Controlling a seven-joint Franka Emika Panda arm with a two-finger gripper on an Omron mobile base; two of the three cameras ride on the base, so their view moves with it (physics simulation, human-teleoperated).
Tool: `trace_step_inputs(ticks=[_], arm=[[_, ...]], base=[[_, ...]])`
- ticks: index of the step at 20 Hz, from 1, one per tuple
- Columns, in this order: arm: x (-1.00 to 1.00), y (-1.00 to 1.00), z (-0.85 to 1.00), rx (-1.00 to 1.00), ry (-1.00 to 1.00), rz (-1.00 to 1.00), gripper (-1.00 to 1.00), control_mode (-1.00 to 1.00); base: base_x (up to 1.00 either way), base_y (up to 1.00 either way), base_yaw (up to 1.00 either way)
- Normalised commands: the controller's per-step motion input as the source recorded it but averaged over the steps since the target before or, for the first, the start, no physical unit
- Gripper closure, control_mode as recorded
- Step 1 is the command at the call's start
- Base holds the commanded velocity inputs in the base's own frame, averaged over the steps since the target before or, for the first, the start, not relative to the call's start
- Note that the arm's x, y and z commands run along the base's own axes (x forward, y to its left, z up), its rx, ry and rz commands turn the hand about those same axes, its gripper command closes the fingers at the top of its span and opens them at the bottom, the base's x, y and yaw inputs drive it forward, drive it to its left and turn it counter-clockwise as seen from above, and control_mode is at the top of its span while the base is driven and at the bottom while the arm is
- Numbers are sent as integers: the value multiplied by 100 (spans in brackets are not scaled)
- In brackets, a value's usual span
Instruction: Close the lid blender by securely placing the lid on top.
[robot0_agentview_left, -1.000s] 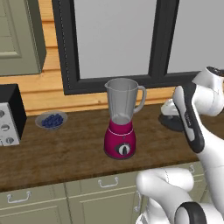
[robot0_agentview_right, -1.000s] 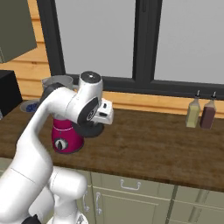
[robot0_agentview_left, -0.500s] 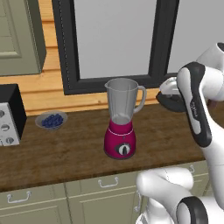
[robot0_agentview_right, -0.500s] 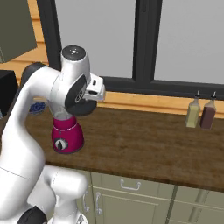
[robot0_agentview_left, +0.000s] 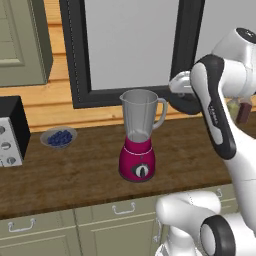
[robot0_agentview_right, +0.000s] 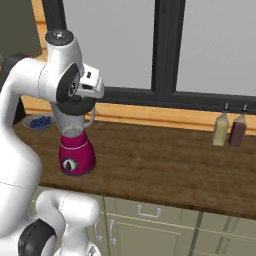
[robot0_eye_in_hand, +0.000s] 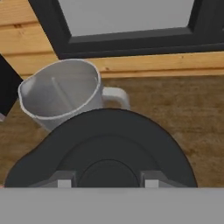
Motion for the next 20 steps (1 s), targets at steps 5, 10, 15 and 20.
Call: trace_step_inputs(ticks=[5, 10, 15, 20], arm=[[20, 46, 30, 0, 0, 0, 100, -100], [33, 42, 3, 0, 2, 0, 100, -100], [35, 37, 0, -1, 0, 0, 100, -100], [33, 31, 0, -2, 0, 0, 100, -100]], base=[[0, 0, 0], [0, 0, 0], [0, 0, 0], [0, 0, 0]])
